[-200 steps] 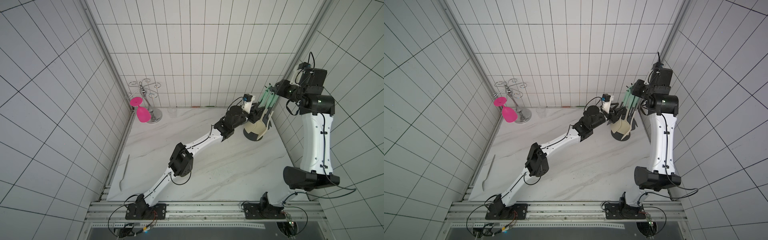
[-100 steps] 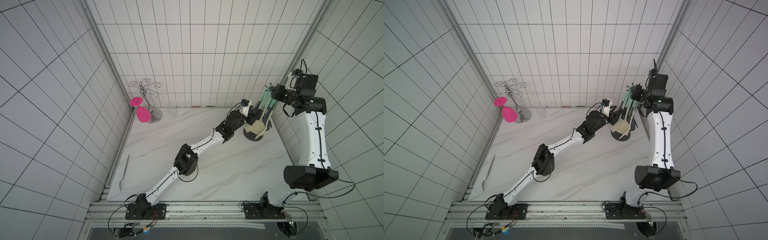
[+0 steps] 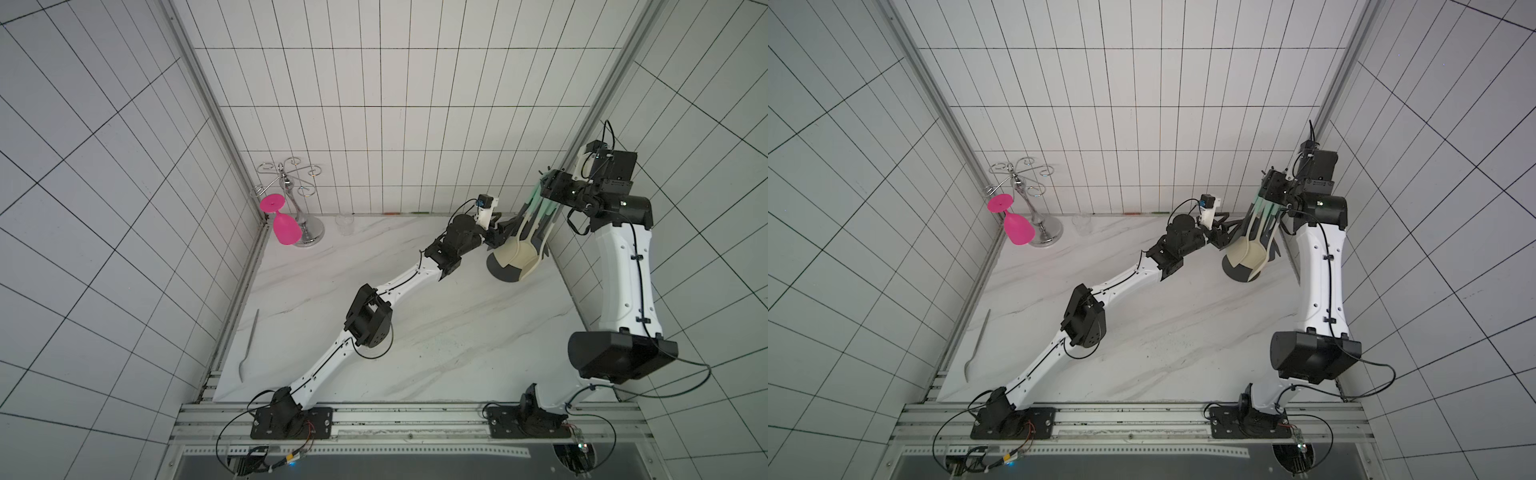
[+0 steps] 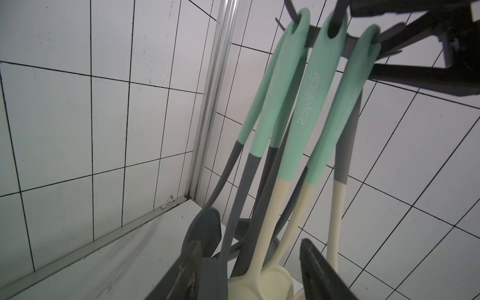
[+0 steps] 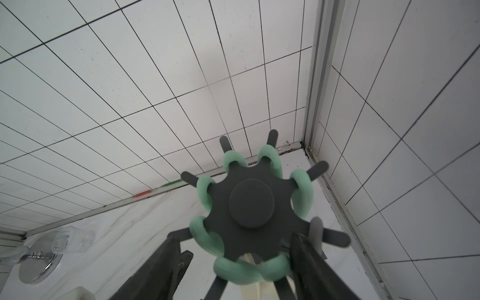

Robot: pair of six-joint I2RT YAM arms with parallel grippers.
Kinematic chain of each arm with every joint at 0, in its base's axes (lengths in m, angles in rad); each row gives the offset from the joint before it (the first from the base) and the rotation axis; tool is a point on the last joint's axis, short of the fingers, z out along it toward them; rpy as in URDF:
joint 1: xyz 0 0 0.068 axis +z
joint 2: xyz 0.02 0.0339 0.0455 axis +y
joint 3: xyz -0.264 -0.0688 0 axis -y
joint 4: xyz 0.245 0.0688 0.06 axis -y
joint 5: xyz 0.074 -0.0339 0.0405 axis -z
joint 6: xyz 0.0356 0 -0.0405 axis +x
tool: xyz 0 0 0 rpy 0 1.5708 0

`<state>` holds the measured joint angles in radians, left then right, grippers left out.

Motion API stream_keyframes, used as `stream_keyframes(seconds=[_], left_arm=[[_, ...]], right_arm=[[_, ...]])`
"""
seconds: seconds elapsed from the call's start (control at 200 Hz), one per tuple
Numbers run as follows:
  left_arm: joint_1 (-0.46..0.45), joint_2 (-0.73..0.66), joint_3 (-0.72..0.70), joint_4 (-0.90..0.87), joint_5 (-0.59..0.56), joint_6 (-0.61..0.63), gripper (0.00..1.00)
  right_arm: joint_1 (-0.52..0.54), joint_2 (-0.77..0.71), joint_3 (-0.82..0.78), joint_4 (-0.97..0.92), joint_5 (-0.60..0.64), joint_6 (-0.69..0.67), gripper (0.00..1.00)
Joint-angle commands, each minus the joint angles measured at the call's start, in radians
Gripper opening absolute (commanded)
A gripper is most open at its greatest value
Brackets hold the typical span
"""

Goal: Take the spatula off the kitchen utensil rack
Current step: Move the rack to the center of the board.

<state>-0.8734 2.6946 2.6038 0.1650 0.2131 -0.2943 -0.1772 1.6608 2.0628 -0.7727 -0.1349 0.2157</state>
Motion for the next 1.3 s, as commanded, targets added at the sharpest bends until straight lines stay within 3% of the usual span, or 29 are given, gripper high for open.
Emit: stream_keyframes(seconds=[0.0, 0.18, 0.395, 0.785, 0.944, 1.119, 1.294], left_arm=[[-0.002, 0.012, 0.019, -0.034, 0.030, 0.030, 0.59], [0.007, -0.035, -0.078, -0.012, 0.046, 0.029, 0.61], [0.019, -0.079, -0.139, -0.004, 0.055, 0.033, 0.63], [0.048, -0.181, -0.225, 0.002, 0.084, 0.042, 0.63], [0.049, -0.194, -0.169, -0.059, 0.110, 0.070, 0.62], [0.047, -0.263, -0.248, -0.064, 0.065, 0.120, 0.58], [0.045, -0.230, -0.159, -0.110, 0.036, 0.128, 0.55]], right_arm=[[-0.010, 0.040, 0.001, -0.053, -0.040, 0.012, 0.52], [-0.009, 0.036, -0.001, -0.050, -0.054, 0.002, 0.24], [-0.009, 0.021, 0.035, -0.051, -0.082, 0.001, 0.00], [-0.027, 0.021, 0.092, -0.047, -0.275, 0.092, 0.00], [-0.055, 0.037, 0.124, -0.013, -0.359, 0.162, 0.00], [-0.053, -0.001, 0.039, 0.080, -0.432, 0.215, 0.00], [-0.041, -0.011, 0.037, 0.072, -0.454, 0.207, 0.00]])
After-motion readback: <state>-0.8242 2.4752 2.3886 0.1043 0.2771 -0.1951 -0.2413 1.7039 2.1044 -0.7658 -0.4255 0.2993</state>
